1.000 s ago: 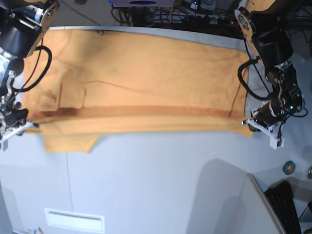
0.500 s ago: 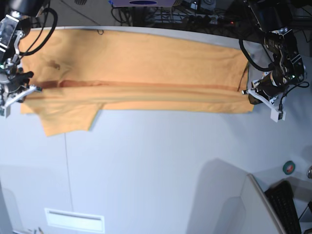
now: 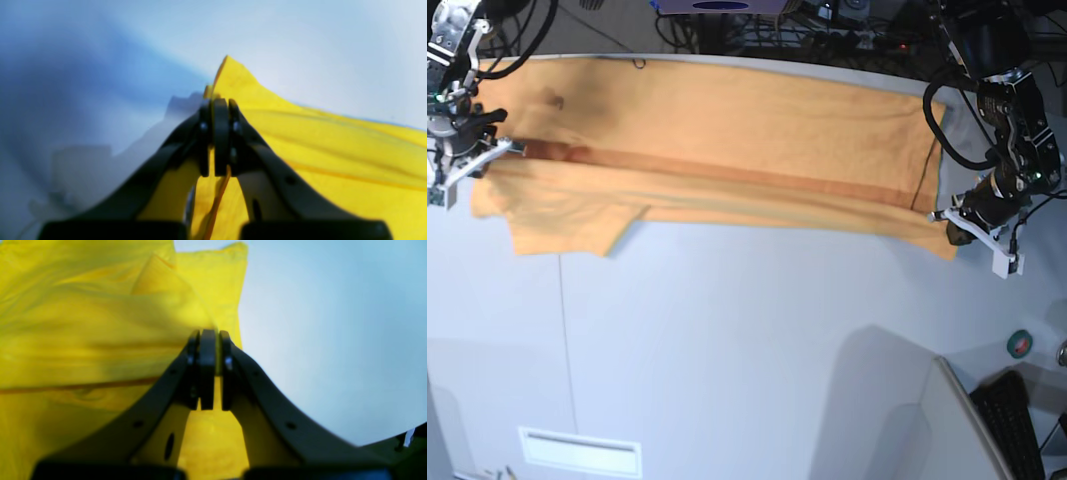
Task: Layout the t-shirt on the table in an organized manner, then fold the t-shirt properly
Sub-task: 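Lift the hem edge with both grippers and fold it over lengthwise, then lower the folded edge and release it with both grippers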
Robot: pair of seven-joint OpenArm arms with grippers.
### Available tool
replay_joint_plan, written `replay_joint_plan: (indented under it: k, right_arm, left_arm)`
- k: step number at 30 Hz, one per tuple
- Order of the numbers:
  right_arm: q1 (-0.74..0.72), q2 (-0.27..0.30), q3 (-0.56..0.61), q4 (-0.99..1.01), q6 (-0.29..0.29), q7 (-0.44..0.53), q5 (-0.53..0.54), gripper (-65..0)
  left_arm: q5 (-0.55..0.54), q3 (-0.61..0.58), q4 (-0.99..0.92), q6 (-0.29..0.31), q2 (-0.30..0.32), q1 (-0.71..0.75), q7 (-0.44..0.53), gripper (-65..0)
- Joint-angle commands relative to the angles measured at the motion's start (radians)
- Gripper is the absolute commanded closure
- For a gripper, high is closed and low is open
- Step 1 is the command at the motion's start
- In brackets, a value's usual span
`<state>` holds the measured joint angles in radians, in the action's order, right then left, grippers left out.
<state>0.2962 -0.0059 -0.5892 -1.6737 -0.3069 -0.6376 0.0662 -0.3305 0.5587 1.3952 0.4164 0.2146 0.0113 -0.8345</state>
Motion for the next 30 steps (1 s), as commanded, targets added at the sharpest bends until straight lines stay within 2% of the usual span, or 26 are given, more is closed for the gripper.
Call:
replay_joint_plan:
  k: [1, 6, 12, 30]
  right_arm:
    - [-0.002, 0.004, -0.001, -0.009, 0.004, -0.004, -0.004, 0.0]
    - [-0.002, 0.001, -0.001, 0.01, 0.004, -0.009, -0.004, 0.0]
    - [-0.025, 0.024, -0.007, 0.109, 0.004, -0.004, -0.006, 0.0]
    - [-0.004, 0.022, -0.01, 0.1, 0.007, -0.014, -0.007, 0.0]
  left_arm:
    - [-0.006, -0.022, 0.014, -0.004, 0.016, -0.009, 0.017, 0.0]
    - [-0.006, -0.087, 0.011, -0.004, 0.015, 0.029, 0.019, 0.0]
    - [-0.006, -0.081, 0.014, -0.004, 0.016, 0.06, 0.019, 0.0]
    - [-0.006, -0.087, 0.036, -0.004, 0.018, 0.115, 0.014, 0.0]
